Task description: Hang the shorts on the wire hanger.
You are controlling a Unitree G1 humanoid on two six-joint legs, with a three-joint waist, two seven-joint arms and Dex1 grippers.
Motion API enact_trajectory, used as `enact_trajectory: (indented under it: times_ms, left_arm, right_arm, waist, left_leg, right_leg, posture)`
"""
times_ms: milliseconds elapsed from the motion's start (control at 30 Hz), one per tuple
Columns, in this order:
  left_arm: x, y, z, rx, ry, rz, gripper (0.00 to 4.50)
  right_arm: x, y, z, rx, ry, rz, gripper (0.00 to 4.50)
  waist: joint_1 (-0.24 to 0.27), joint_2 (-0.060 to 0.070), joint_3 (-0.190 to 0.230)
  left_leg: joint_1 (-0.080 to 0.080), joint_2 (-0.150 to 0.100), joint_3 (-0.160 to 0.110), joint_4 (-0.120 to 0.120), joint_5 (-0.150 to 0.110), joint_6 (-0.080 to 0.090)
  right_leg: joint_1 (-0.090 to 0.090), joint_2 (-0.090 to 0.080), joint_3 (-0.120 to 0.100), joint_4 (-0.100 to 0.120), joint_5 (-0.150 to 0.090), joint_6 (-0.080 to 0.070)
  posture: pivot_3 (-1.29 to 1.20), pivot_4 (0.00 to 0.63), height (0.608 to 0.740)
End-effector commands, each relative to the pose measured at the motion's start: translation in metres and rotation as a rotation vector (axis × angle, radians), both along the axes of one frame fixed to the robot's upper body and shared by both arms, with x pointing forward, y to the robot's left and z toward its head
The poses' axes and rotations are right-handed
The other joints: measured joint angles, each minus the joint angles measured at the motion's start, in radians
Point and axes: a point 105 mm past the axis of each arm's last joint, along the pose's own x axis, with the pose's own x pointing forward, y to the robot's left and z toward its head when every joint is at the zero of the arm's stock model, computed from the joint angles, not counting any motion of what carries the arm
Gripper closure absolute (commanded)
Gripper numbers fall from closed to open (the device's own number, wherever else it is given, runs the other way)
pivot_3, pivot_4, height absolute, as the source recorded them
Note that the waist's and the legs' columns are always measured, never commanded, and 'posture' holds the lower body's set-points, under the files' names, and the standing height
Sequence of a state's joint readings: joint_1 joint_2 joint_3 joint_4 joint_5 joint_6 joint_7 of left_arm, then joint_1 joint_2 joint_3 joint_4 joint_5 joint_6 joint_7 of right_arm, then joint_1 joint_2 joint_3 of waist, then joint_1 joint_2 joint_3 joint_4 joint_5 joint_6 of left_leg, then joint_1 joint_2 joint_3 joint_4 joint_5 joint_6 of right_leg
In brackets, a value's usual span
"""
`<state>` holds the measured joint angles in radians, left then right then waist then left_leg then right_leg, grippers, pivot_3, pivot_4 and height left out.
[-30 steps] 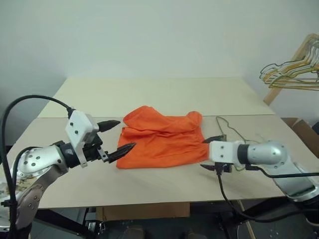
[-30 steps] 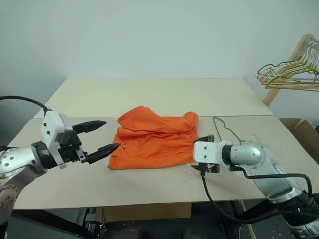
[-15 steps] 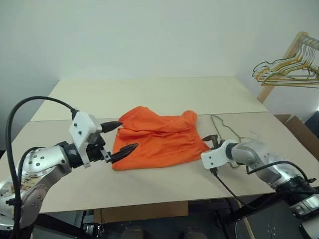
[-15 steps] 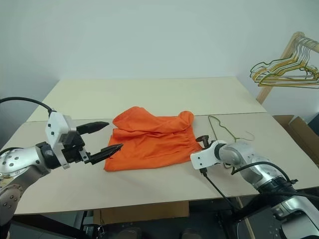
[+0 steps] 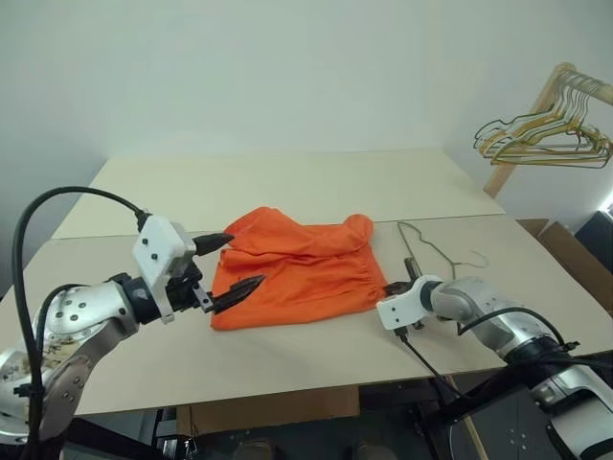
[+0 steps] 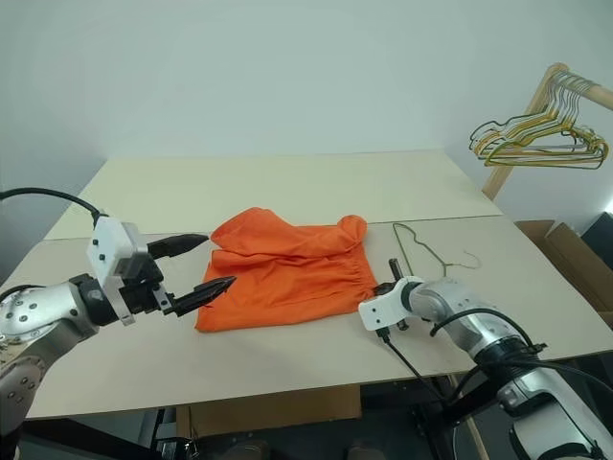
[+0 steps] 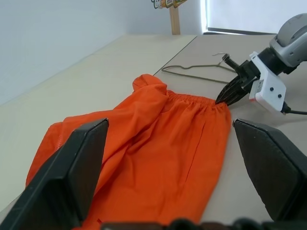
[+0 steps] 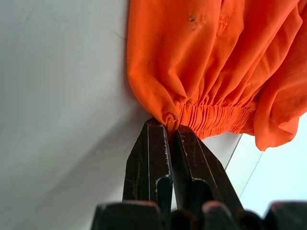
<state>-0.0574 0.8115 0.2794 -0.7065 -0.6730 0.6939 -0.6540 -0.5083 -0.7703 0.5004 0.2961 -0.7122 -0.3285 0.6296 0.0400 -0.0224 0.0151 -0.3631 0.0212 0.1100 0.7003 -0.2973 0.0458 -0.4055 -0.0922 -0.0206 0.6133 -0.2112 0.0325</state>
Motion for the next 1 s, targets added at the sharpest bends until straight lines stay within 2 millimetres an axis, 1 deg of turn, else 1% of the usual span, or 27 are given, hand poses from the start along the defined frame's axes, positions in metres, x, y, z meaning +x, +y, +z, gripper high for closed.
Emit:
enact_trajectory:
  times_ms: [33,100,200,233,300,400,500,600,667,767,867,1000]
  left_arm:
    - [0.003,0.006,-0.006,0.103,-0.022,-0.001,0.0]
    - [0.005,0.014,-0.019,0.211,-0.011,-0.002,0.0]
    - [0.003,0.027,-0.047,0.392,0.07,-0.062,0.0]
    - [0.0,0.03,-0.058,0.447,0.11,-0.107,0.0]
    - [-0.004,0.034,-0.072,0.525,0.141,-0.164,0.0]
    - [0.0,0.043,-0.095,0.68,0.149,-0.198,0.0]
    - [0.016,0.052,-0.12,0.801,0.141,-0.151,0.0]
    - [0.033,0.062,-0.135,0.893,0.114,-0.091,0.0]
    - [0.043,0.065,-0.14,0.923,0.093,-0.059,0.0]
    - [0.056,0.062,-0.142,0.92,0.071,-0.057,0.0]
    - [0.068,0.056,-0.145,0.903,0.055,-0.046,0.57]
    - [0.075,0.052,-0.145,0.896,0.04,-0.052,1.83]
  right_arm:
    - [0.006,0.005,0.02,0.037,-0.06,0.022,4.47]
    - [0.005,0.006,0.024,0.059,-0.072,0.025,4.47]
    - [0.005,0.01,0.032,0.103,-0.099,0.024,4.47]
    - [0.004,0.011,0.033,0.118,-0.092,0.024,4.47]
    - [0.001,0.013,0.033,0.13,-0.083,0.025,4.47]
    - [0.0,0.015,0.033,0.129,-0.085,0.029,4.47]
    - [-0.003,0.016,0.034,0.137,-0.086,0.028,4.47]
    - [-0.006,0.016,0.036,0.141,-0.088,0.03,4.47]
    - [-0.008,0.016,0.037,0.143,-0.087,0.031,4.47]
    - [-0.011,0.017,0.038,0.147,-0.086,0.032,4.47]
    - [-0.014,0.021,0.039,0.157,-0.083,0.037,4.5]
    - [-0.016,0.021,0.041,0.166,-0.083,0.031,4.5]
  waist:
    - [0.0,0.0,0.0]
    - [-0.001,0.001,0.0]
    - [-0.002,0.002,0.001]
    - [-0.002,0.002,0.001]
    - [-0.003,0.003,0.002]
    - [-0.003,0.004,0.002]
    - [0.0,0.004,0.003]
    - [0.0,0.004,0.003]
    - [0.001,0.007,0.003]
    - [-0.001,0.008,0.002]
    - [-0.002,0.01,0.0]
    - [-0.004,0.011,0.0]
  left_leg:
    - [0.0,0.0,0.0,0.0,0.0,0.0]
    - [0.001,0.0,0.001,-0.001,0.0,0.0]
    - [0.003,0.0,0.003,-0.004,0.001,-0.001]
    - [0.003,0.0,0.003,-0.004,0.0,-0.001]
    - [0.003,0.001,0.004,-0.005,0.0,-0.001]
    - [0.003,0.003,0.005,-0.005,0.0,-0.001]
    - [0.002,0.002,0.007,-0.005,0.0,-0.001]
    - [0.002,0.001,0.009,-0.005,0.0,-0.001]
    - [0.003,0.001,0.008,-0.005,0.0,0.0]
    - [0.006,0.002,0.009,-0.005,0.0,0.001]
    - [0.009,0.003,0.008,-0.005,-0.004,0.007]
    - [0.009,0.003,0.008,-0.005,-0.003,0.007]
  right_leg:
    - [0.0,0.0,0.0,0.0,-0.001,-0.001]
    - [0.0,0.0,0.001,0.0,-0.001,-0.002]
    - [0.0,0.0,0.002,0.0,-0.003,-0.003]
    - [0.0,0.0,0.002,0.0,-0.003,-0.004]
    - [-0.001,0.0,0.002,0.0,-0.004,-0.006]
    - [-0.002,0.0,0.002,0.0,-0.005,-0.006]
    - [-0.002,0.0,0.002,0.001,-0.005,-0.006]
    - [-0.002,0.0,0.002,0.001,-0.003,-0.004]
    - [-0.001,0.0,0.002,0.001,-0.002,-0.002]
    - [0.001,0.0,0.003,0.002,-0.002,-0.002]
    - [0.002,0.0,0.004,0.004,-0.003,-0.002]
    - [0.001,0.0,0.005,0.006,-0.003,-0.002]
  posture:
    - [0.14,0.0,0.74]
    - [0.14,0.0,0.74]
    - [0.13,0.0,0.74]
    - [0.12,0.0,0.74]
    - [0.11,0.0,0.74]
    - [0.1,0.0,0.74]
    - [0.09,0.0,0.74]
    - [0.07,0.0,0.74]
    - [0.06,0.0,0.74]
    - [0.06,0.0,0.74]
    - [0.04,0.0,0.74]
    - [0.03,0.0,0.74]
